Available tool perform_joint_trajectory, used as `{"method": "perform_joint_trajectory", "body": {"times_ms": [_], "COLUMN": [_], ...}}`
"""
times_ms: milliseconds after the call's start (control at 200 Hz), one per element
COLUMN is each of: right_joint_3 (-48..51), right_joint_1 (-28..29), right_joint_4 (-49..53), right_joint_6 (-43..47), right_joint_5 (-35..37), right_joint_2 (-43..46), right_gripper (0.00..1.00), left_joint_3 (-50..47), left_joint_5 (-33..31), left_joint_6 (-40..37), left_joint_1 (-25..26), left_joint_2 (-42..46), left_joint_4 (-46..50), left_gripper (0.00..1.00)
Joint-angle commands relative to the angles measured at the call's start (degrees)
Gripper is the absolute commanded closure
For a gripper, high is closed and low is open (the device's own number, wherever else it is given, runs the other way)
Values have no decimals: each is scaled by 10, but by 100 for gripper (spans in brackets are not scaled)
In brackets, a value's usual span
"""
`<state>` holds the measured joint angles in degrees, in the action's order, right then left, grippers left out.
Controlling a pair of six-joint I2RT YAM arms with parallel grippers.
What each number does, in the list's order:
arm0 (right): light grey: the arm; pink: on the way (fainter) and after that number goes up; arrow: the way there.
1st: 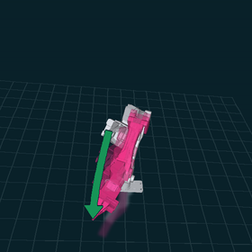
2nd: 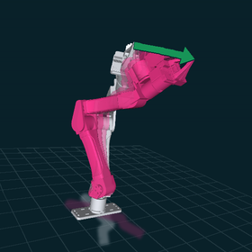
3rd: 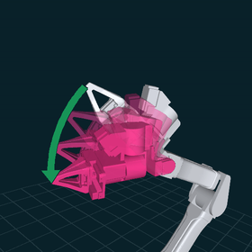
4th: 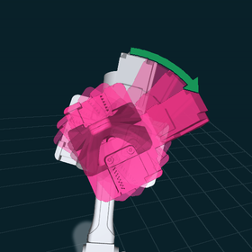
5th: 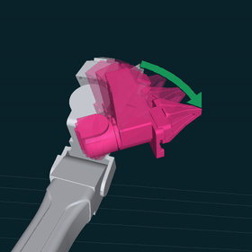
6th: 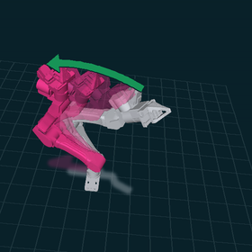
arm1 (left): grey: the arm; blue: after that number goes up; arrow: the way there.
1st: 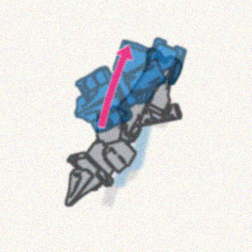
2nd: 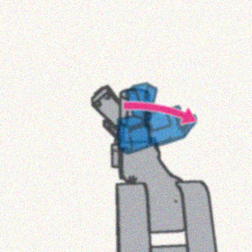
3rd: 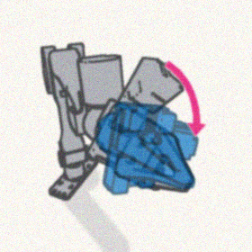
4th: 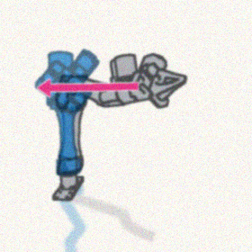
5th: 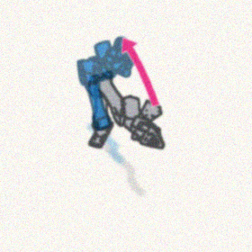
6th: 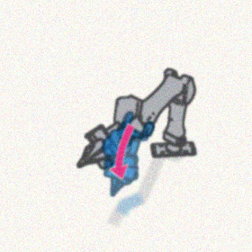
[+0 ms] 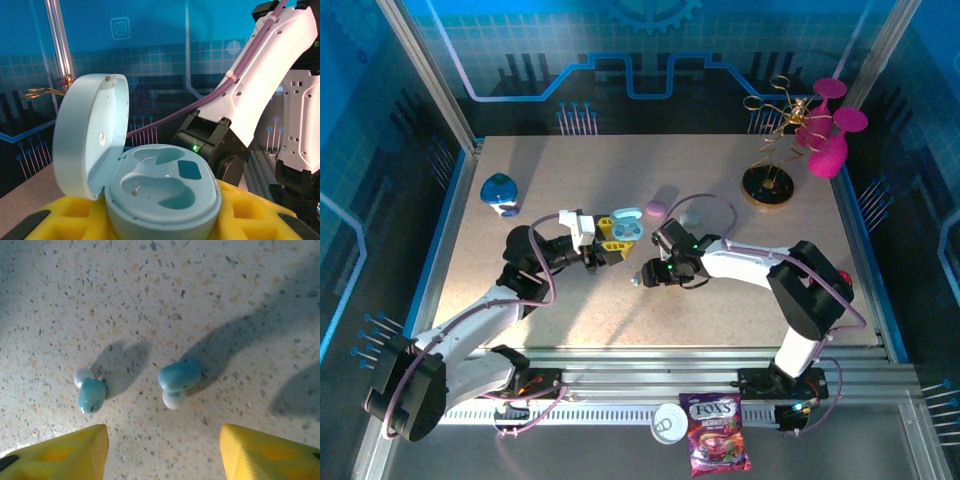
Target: Insert the wireless bluetooth earbuds into the charging case
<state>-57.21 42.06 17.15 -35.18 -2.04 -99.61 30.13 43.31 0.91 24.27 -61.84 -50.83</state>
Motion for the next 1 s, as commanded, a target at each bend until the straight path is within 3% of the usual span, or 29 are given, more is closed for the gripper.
{"method": "perform_joint_trajectory", "body": {"times_ms": [0,665,991], "right_joint_3": [-25,-127,-150], "right_joint_1": [4,-4,-3], "right_joint_4": [-22,19,74], "right_joint_6": [-9,60,90], "right_joint_5": [-5,-34,15], "right_joint_2": [-28,-120,-101], "right_gripper": [42,53,59], "left_joint_3": [-4,1,6], "left_joint_5": [2,-3,-12], "left_joint_6": [-6,-24,-26], "left_joint_1": [3,3,3], "left_joint_2": [5,11,13], "left_joint_4": [-15,15,13], "left_gripper": [70,70,71]}}
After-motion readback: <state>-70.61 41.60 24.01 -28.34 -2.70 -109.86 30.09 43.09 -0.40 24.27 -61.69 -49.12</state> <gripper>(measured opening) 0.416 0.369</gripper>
